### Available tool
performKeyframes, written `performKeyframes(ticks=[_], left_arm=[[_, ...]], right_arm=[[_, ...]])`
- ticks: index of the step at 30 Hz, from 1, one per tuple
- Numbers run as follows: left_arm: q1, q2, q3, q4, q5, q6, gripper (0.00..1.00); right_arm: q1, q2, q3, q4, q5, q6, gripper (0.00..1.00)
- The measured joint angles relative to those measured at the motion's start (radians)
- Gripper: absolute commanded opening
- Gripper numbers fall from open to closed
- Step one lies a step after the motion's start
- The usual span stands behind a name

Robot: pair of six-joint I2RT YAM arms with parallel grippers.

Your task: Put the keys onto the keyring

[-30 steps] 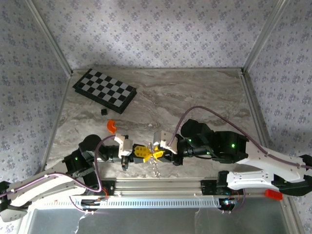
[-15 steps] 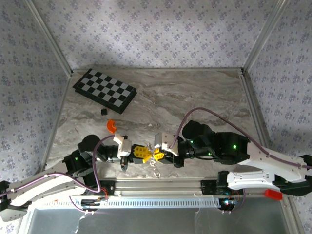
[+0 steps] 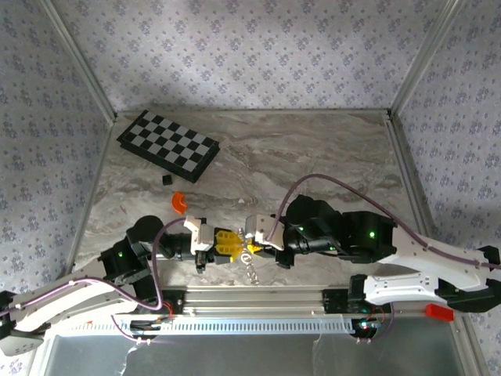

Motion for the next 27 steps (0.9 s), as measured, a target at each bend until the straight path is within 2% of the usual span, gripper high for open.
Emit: performKeyframes(ticks=[8, 19, 24, 27], left_arm=[[0.000, 0.011, 0.090, -0.158, -0.062, 0.073, 0.27], [0.000, 0.062, 0.096, -0.163, -0.070, 0.091, 0.26], [0.000, 0.082, 0.096, -0.161, -0.079, 0.092, 0.22], [0.000, 0.083, 0.096, -0.162, -0.082, 0.100, 0.15]], right_arm=[[0.009, 0.087, 0.107, -0.121, 0.072, -0.058, 0.00], [0.019, 0.127, 0.141, -0.166, 0.086, -0.078, 0.00], [0.025, 0.129, 0.141, -0.167, 0.087, -0.078, 0.00], [0.026, 0.129, 0.141, -0.168, 0.087, -0.078, 0.00]])
